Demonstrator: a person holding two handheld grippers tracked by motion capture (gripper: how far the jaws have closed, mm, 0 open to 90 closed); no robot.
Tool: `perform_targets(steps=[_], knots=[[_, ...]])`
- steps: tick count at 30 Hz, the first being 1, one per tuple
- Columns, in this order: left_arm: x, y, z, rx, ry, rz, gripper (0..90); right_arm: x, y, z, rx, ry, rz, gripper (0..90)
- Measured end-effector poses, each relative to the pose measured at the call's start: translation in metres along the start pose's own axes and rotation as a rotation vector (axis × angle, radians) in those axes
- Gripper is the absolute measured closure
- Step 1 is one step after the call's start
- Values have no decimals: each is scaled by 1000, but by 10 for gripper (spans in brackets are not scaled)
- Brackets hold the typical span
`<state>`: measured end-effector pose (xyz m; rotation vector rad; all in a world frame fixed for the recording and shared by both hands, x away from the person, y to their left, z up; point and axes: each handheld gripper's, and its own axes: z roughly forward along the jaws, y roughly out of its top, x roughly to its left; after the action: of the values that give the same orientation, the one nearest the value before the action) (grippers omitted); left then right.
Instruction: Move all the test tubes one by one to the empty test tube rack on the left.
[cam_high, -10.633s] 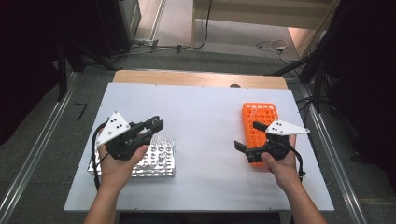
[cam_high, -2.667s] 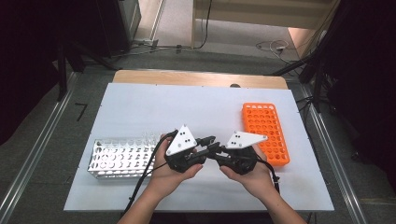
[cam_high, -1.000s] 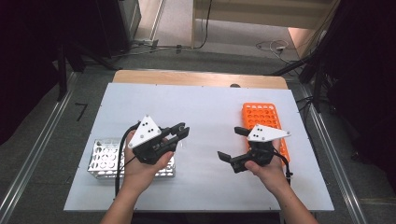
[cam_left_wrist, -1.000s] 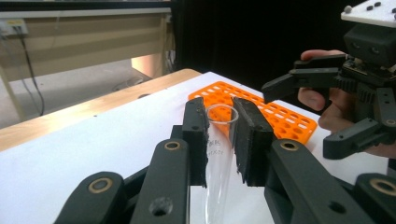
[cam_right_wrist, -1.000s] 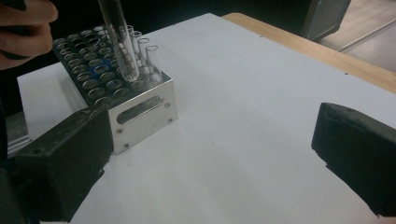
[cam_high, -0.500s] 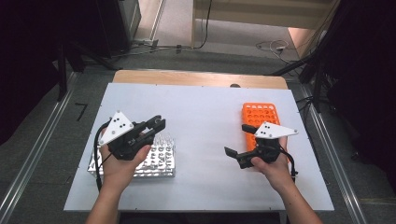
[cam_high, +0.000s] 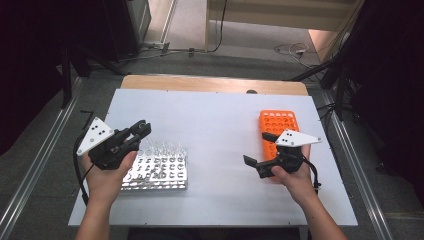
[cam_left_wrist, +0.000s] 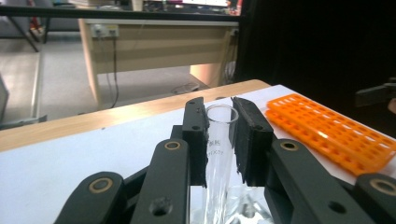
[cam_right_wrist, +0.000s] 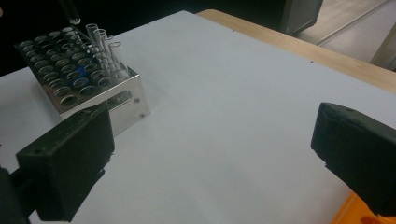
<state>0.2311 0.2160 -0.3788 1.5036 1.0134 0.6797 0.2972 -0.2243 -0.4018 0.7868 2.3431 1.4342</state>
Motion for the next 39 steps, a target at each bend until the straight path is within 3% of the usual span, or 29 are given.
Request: perform_targets(steps=[6, 17, 39], knots=[[14, -12, 0, 16, 36, -36, 759, -3, 0, -2, -6, -7, 7, 0], [23, -33, 12, 72, 59, -56, 759, -5, -1, -3, -3, -12, 7, 0], [19, -48, 29, 191, 72, -47, 757, -6, 0, -5, -5, -13, 4, 0]])
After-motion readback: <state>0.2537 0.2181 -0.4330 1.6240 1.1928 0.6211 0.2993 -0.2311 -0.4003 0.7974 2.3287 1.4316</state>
